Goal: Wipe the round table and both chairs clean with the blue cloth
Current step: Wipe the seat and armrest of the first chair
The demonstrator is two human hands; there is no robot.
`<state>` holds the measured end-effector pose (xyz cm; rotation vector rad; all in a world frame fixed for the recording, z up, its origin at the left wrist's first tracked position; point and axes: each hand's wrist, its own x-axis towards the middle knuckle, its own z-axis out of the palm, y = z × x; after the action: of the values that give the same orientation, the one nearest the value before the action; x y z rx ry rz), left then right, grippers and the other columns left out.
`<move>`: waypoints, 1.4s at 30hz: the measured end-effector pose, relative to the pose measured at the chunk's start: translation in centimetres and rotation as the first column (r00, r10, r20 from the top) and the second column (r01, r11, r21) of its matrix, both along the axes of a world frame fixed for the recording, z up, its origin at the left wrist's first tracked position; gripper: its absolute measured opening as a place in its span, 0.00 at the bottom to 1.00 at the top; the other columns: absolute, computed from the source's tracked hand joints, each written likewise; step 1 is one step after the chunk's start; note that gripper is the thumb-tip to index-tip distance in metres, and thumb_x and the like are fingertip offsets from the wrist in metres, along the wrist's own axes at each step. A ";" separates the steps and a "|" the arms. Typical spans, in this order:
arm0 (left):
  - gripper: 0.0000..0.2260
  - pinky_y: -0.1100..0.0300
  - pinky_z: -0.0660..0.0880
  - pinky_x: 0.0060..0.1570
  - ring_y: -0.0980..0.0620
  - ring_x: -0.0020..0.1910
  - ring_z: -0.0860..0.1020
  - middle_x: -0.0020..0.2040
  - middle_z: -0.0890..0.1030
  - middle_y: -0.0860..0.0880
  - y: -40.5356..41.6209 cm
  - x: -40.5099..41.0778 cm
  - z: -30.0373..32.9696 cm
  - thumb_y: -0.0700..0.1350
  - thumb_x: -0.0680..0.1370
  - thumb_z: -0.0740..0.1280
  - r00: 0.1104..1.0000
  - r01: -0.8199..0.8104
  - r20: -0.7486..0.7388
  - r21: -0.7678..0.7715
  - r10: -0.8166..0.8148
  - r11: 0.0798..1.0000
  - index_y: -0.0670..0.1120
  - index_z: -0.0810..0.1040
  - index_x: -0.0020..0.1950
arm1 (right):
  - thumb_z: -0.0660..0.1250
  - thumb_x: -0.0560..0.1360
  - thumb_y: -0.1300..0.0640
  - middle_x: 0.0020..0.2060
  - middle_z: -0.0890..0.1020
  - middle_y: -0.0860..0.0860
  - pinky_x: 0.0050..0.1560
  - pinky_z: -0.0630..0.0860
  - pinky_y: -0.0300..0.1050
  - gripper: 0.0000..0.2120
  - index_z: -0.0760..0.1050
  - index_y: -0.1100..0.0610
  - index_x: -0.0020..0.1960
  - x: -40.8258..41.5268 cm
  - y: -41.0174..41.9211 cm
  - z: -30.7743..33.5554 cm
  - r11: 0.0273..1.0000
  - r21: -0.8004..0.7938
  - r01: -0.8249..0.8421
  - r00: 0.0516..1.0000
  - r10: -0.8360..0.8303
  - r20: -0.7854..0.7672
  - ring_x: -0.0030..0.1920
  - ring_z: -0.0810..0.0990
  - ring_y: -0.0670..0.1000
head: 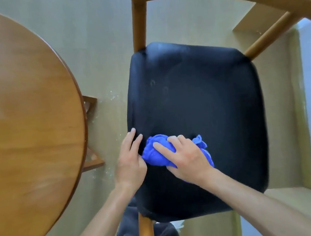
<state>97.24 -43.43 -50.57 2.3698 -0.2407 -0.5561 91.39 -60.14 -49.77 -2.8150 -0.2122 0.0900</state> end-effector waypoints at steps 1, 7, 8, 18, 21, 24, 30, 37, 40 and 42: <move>0.24 0.79 0.52 0.65 0.50 0.74 0.64 0.74 0.65 0.52 0.3 -0.3 0.0 0.26 0.74 0.58 1.000 -0.017 0.001 0.012 0.017 1.000 0.40 0.73 0.68 | 0.73 0.60 0.62 0.41 0.79 0.58 0.31 0.75 0.50 0.24 0.81 0.56 0.57 1.1 -1.1 0.0 0.999 -0.007 -0.051 0.999 0.051 0.006 0.33 0.74 0.58; 0.16 0.82 0.56 0.58 0.50 0.67 0.71 0.67 0.75 0.48 0.0 0.0 -0.2 0.29 0.75 0.61 0.993 -0.111 0.029 0.025 0.110 0.993 0.39 0.80 0.59 | 0.62 0.75 0.56 0.61 0.69 0.59 0.49 0.70 0.52 0.26 0.64 0.50 0.72 18.2 -5.8 -1.3 0.885 -0.173 0.431 0.894 -0.445 -0.046 0.54 0.71 0.60; 0.15 0.79 0.58 0.58 0.50 0.65 0.72 0.64 0.76 0.49 -0.1 0.5 0.0 0.30 0.75 0.61 0.990 -0.136 0.042 0.014 0.135 0.991 0.40 0.80 0.58 | 0.61 0.76 0.55 0.62 0.69 0.58 0.49 0.71 0.52 0.25 0.63 0.50 0.73 19.6 -5.4 -1.4 0.838 -0.151 0.525 0.842 -0.537 -0.052 0.55 0.70 0.60; 0.12 0.64 0.62 0.60 0.44 0.60 0.71 0.60 0.74 0.43 -3.8 7.2 4.0 0.34 0.77 0.61 0.960 -0.219 0.165 -0.057 0.225 0.974 0.39 0.75 0.59 | 0.68 0.69 0.47 0.57 0.76 0.56 0.55 0.73 0.50 0.28 0.72 0.50 0.69 1.3 1.9 1.3 0.980 0.186 0.070 0.975 -0.028 -0.219 0.52 0.75 0.57; 0.14 0.49 0.68 0.62 0.42 0.61 0.73 0.59 0.76 0.43 -4.0 6.5 4.6 0.44 0.75 0.65 0.957 0.104 0.273 -0.019 -0.095 0.994 0.41 0.78 0.58 | 0.61 0.75 0.46 0.65 0.73 0.54 0.68 0.65 0.49 0.25 0.72 0.54 0.69 1.0 -2.7 1.7 0.927 0.247 0.284 0.953 -0.243 -0.183 0.64 0.72 0.54; 0.26 0.40 0.64 0.67 0.40 0.66 0.72 0.61 0.77 0.45 -3.4 4.5 3.6 0.59 0.69 0.66 0.696 0.633 0.307 0.164 -0.649 0.756 0.48 0.77 0.64 | 0.55 0.76 0.49 0.67 0.72 0.59 0.68 0.66 0.58 0.24 0.74 0.59 0.67 -0.4 -9.2 0.8 0.839 0.012 0.545 0.835 -0.541 -0.098 0.68 0.70 0.61; 0.34 0.46 0.75 0.49 0.40 0.49 0.77 0.61 0.77 0.41 -2.4 1.7 0.8 0.58 0.63 0.72 0.414 0.750 0.225 0.466 -0.882 0.470 0.55 0.69 0.67 | 0.50 0.77 0.44 0.76 0.58 0.60 0.73 0.53 0.66 0.30 0.61 0.57 0.75 -3.8 -10.9 -4.2 0.806 -0.275 0.525 0.797 -0.579 -0.175 0.76 0.54 0.62; 0.26 0.48 0.75 0.39 0.40 0.43 0.76 0.54 0.77 0.40 -8.1 9.5 -0.2 0.56 0.67 0.72 0.666 0.471 0.397 0.433 -0.632 0.769 0.50 0.77 0.63 | 0.54 0.75 0.45 0.76 0.57 0.58 0.73 0.51 0.65 0.30 0.60 0.54 0.75 -4.5 -11.4 -6.7 0.784 -0.256 0.566 0.808 -0.589 -0.018 0.77 0.53 0.60; 0.29 0.46 0.73 0.51 0.38 0.56 0.72 0.61 0.70 0.41 -12.8 17.6 -0.7 0.59 0.72 0.67 0.902 0.201 0.287 0.384 -0.323 0.901 0.52 0.68 0.70 | 0.54 0.75 0.44 0.76 0.58 0.58 0.73 0.51 0.64 0.30 0.60 0.54 0.75 -4.5 -11.5 -7.2 0.782 -0.249 0.572 0.811 -0.585 0.025 0.77 0.53 0.60; 0.28 0.47 0.74 0.51 0.40 0.56 0.71 0.59 0.71 0.42 -13.6 19.5 -1.1 0.60 0.71 0.66 0.920 0.154 0.294 0.339 -0.260 0.928 0.53 0.68 0.69 | 0.54 0.75 0.44 0.76 0.58 0.58 0.73 0.50 0.64 0.30 0.60 0.53 0.75 -4.5 -11.5 -7.3 0.782 -0.241 0.574 0.811 -0.584 0.037 0.76 0.53 0.60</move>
<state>116.71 -57.00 -51.70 2.7623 -0.6075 -0.2983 86.84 -71.61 -57.10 -2.9710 0.7315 0.0294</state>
